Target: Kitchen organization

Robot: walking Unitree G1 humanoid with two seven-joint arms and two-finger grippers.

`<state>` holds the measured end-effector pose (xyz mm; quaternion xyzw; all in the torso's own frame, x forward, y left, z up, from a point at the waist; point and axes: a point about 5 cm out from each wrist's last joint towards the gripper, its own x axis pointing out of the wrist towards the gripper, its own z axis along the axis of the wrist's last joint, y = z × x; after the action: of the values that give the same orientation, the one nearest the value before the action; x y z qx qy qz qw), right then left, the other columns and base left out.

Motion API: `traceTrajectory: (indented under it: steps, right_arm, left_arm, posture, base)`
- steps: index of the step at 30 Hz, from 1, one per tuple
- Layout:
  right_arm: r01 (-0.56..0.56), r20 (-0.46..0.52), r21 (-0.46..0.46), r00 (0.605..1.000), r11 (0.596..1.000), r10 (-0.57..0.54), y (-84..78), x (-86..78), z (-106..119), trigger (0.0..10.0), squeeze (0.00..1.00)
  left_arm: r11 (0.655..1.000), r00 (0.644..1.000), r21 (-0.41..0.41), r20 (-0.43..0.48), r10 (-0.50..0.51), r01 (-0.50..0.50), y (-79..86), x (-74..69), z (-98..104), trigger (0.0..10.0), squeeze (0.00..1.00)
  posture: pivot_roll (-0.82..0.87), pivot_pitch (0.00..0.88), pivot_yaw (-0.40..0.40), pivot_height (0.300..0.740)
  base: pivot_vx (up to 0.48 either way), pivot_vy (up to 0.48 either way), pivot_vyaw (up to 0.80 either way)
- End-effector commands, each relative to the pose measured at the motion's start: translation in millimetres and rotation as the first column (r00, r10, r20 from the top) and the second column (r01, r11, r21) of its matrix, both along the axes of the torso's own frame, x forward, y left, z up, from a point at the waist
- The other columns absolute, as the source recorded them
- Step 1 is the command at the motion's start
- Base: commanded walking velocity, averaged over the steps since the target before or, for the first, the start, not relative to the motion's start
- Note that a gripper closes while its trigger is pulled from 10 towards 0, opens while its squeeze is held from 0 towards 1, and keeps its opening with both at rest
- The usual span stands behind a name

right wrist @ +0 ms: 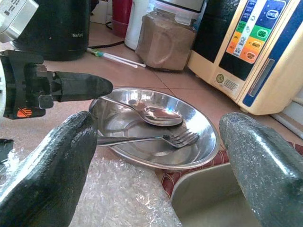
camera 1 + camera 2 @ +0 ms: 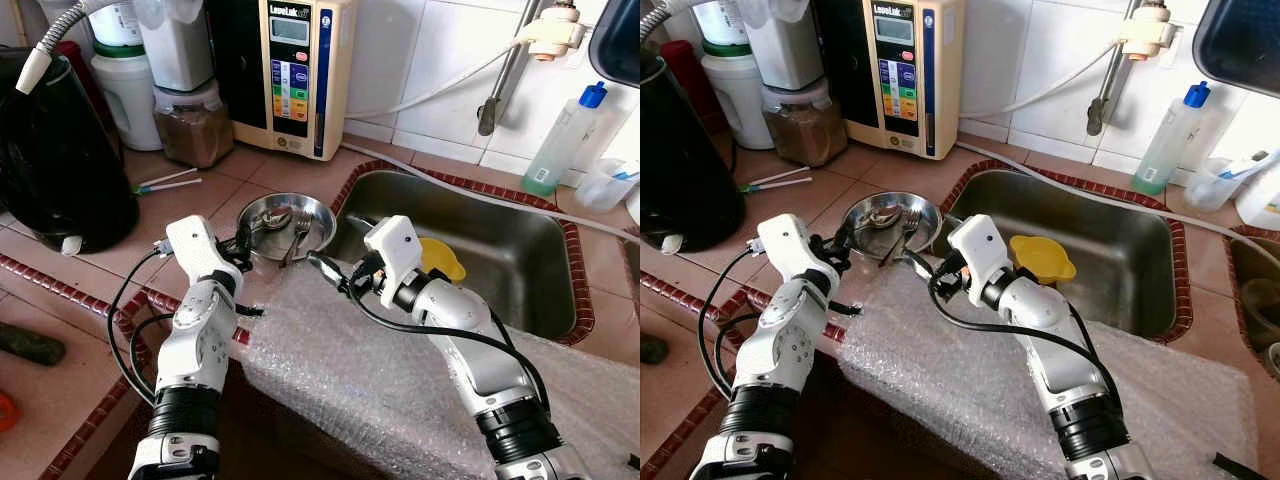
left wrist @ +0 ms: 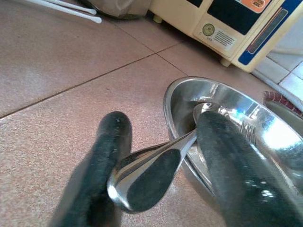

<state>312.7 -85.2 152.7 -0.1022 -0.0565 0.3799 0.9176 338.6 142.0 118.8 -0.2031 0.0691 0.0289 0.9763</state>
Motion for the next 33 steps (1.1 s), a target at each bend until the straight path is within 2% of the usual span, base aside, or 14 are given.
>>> traceTrajectory:
  steps: [1,11,23,33]
  right_arm:
    - [0.007,0.013,-0.008,1.0,1.0,-0.007,-1.2,0.1,2.9,10.0,0.0]
    - [0.006,0.012,-0.015,1.0,1.0,-0.006,-0.7,0.3,1.9,10.0,0.0]
    - [-0.033,-0.008,-0.029,0.999,0.999,0.033,0.5,-2.2,-1.4,10.0,0.0]
    - [-0.042,-0.014,-0.043,0.999,0.998,0.041,2.4,-3.3,-4.8,10.0,0.0]
  left_arm:
    - [1.0,1.0,-0.01,0.021,0.002,-0.002,-0.7,2.2,5.3,0.0,0.0]
    - [0.999,1.0,-0.05,0.018,-0.001,0.002,-1.3,3.1,5.6,0.0,0.0]
    - [0.999,1.0,-0.047,0.011,0.02,-0.02,3.1,2.0,4.6,0.0,0.0]
    - [0.998,0.998,-0.064,0.057,0.014,-0.011,2.1,2.7,13.8,0.0,0.0]
  posture:
    - [-0.01,0.0,-0.005,0.74]
    - [-0.01,0.0,-0.004,0.74]
    - [-0.01,0.0,-0.007,0.74]
    - [0.0,0.0,-0.01,0.74]
  base:
    - [0.0,0.0,0.0]
    - [0.0,0.0,0.0]
    - [0.0,0.0,0.0]
    - [0.0,0.0,0.0]
